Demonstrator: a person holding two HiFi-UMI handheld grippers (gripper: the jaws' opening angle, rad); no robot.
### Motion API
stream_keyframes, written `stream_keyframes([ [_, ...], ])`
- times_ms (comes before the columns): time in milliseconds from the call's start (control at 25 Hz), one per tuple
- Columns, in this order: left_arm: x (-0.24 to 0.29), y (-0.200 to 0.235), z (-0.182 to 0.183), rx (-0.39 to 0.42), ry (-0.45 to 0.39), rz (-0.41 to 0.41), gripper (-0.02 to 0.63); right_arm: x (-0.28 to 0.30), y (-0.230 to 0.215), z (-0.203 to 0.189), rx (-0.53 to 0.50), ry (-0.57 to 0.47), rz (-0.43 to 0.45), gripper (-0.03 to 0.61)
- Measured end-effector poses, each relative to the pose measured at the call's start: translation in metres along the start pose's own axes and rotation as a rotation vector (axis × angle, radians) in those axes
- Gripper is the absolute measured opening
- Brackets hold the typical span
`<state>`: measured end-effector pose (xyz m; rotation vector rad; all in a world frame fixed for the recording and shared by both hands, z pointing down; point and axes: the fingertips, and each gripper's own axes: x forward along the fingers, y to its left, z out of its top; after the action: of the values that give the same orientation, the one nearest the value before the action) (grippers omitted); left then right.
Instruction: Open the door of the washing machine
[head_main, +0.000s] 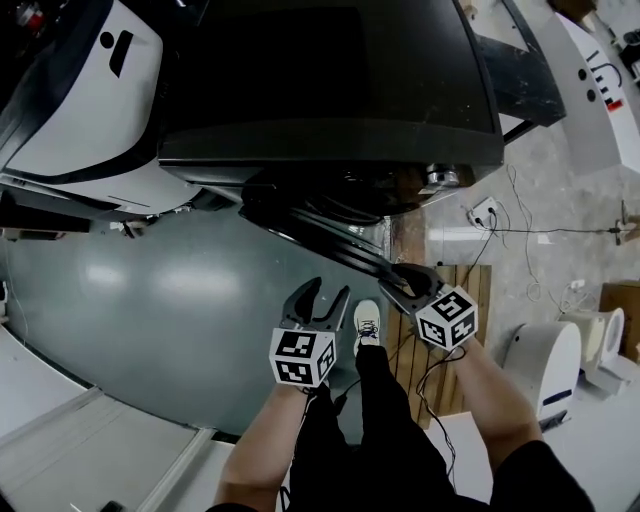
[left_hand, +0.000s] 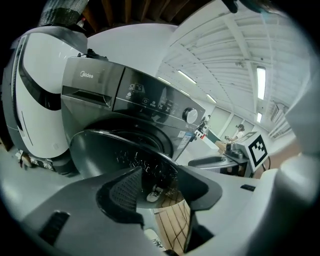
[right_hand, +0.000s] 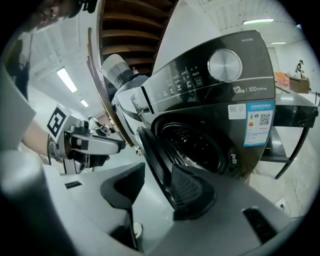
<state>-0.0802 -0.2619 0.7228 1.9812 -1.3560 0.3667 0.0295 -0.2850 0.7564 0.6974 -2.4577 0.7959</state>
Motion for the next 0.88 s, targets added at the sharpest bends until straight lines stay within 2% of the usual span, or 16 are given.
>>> stream_keyframes([
  [200, -0.018, 0.009, -0.020, -0.027, 0.011, 0.011, 0.225, 0.007, 0.029, 0.006, 0.067, -0.036, 0.034, 0.173],
  [520, -0.038, 0.013, -0.040, -0.061, 0.009, 0.014, 0.238, 0.015, 0.070, 0.011, 0.083, -0.056, 0.064, 0.166],
  [880, -0.068, 0.045, -0.074, -0.061, 0.049, 0.106, 0.247, 0.039, 0.115, 0.008, 0.086, -0.049, 0.092, 0.152],
])
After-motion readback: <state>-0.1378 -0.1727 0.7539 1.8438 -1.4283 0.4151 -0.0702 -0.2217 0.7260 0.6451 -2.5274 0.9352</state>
